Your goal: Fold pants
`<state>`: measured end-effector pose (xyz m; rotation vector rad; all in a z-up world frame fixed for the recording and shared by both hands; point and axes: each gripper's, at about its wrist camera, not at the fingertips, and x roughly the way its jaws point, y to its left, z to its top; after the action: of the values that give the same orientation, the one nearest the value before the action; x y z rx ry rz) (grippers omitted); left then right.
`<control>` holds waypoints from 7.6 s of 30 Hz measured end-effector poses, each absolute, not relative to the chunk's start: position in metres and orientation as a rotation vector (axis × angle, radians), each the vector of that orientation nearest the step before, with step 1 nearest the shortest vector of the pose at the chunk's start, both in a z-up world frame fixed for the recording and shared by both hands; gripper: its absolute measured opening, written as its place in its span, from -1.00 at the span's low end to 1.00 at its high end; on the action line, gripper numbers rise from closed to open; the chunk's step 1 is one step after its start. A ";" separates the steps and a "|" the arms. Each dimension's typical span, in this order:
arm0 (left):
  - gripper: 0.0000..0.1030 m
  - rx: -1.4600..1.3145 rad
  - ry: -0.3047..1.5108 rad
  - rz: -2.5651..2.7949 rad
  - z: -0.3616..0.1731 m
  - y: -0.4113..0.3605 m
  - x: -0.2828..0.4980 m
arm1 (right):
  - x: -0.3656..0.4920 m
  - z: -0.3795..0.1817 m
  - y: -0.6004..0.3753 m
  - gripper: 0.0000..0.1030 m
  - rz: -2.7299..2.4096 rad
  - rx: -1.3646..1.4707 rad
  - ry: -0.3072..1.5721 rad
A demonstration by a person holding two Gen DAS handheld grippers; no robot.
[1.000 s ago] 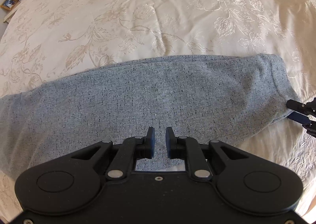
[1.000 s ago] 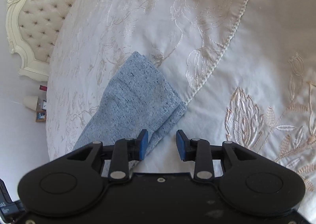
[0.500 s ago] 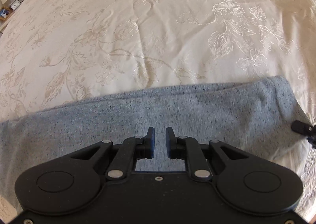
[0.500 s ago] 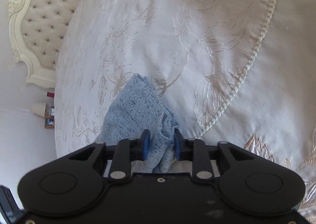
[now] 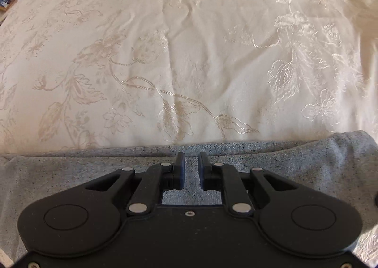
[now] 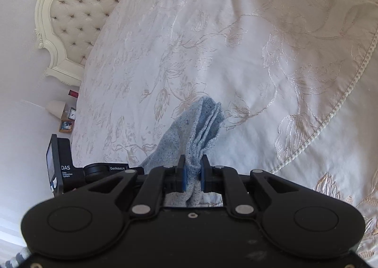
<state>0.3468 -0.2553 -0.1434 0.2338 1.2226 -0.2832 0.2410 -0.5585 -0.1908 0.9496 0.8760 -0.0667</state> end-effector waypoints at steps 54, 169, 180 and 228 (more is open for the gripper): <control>-0.55 -0.061 1.174 -0.260 -0.113 0.044 0.330 | 0.302 -0.121 -0.186 -0.39 0.427 0.433 0.943; 0.52 -0.476 1.110 0.026 -0.202 0.375 0.357 | 0.305 -0.137 0.015 -0.40 0.174 0.383 1.173; 0.09 -0.527 1.051 0.063 -0.197 0.384 0.362 | 0.311 -0.139 0.019 -0.40 0.174 0.367 1.173; -0.45 -0.057 0.614 -0.304 0.013 0.093 0.283 | 0.287 -0.148 -0.114 -0.41 0.160 0.485 1.074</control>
<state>0.2834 0.0929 0.0129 -0.0570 0.6144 -0.3040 0.2870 -0.1142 -0.1482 0.4848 1.0740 0.1601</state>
